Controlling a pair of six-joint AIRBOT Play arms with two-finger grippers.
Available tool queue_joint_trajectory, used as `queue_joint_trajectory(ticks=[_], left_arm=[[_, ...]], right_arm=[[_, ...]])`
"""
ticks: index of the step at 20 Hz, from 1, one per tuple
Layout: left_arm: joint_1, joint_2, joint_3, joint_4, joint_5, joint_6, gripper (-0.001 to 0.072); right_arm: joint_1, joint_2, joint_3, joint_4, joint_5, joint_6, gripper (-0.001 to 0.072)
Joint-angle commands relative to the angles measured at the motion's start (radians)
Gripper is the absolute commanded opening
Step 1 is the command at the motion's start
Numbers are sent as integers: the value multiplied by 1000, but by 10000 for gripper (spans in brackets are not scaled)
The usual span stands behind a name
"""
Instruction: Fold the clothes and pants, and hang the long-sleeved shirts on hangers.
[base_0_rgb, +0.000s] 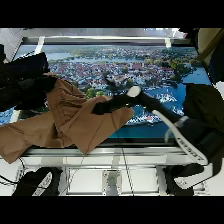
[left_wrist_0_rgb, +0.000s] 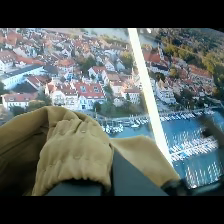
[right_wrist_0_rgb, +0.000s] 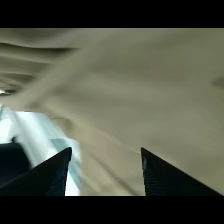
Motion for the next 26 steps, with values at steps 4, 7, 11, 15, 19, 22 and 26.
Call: queue_joint_trajectory(ticks=[4, 7, 11, 15, 19, 22, 26], left_arm=[[1, -3, 0, 0, -11, 0, 17], [1, -3, 0, 0, -12, 0, 18], [1, -3, 0, 0, -12, 0, 18], [1, -3, 0, 0, -28, 1, 18], [18, 6, 5, 48, -27, 1, 18], [71, 31, 65, 74, -29, 1, 17], [93, 35, 237, 64, -31, 2, 17]], right_arm=[[121, -217, 269, -22, -46, 144, 535], [121, -264, 303, -75, -47, 247, 532], [127, -274, 306, -156, -68, 346, 472], [134, -274, 311, -154, -164, 346, 16], [82, -233, 321, -241, 6, 335, 15], [-13, -103, 332, -491, 261, 335, 15], [-167, 169, 332, -838, 465, 335, 15]])
